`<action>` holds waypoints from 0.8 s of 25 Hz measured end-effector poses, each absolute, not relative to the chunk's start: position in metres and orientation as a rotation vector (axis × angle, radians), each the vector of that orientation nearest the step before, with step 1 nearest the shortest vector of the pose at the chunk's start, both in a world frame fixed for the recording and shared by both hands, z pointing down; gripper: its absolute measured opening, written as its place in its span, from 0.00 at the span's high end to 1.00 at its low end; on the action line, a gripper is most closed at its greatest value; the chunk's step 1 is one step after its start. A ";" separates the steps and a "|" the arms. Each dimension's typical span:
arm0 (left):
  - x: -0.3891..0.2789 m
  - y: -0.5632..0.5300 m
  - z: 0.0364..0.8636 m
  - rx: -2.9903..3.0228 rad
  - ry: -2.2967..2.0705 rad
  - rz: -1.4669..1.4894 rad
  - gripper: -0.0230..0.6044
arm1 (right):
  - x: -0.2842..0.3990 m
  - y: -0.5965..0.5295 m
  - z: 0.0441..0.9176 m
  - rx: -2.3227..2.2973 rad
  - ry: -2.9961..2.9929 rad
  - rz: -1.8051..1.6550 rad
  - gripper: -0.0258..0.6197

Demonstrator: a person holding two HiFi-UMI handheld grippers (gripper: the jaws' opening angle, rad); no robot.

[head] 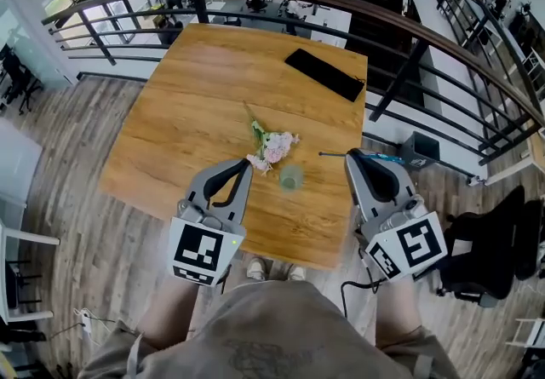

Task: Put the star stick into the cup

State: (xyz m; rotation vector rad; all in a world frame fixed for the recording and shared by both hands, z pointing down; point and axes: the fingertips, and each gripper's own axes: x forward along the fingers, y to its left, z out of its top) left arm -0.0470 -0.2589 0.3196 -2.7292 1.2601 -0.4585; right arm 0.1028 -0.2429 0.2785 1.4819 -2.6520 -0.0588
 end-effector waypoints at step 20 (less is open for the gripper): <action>-0.050 -0.328 0.423 -2.807 1.352 -0.686 0.94 | 0.069 -0.322 0.417 1.287 -2.557 0.281 0.90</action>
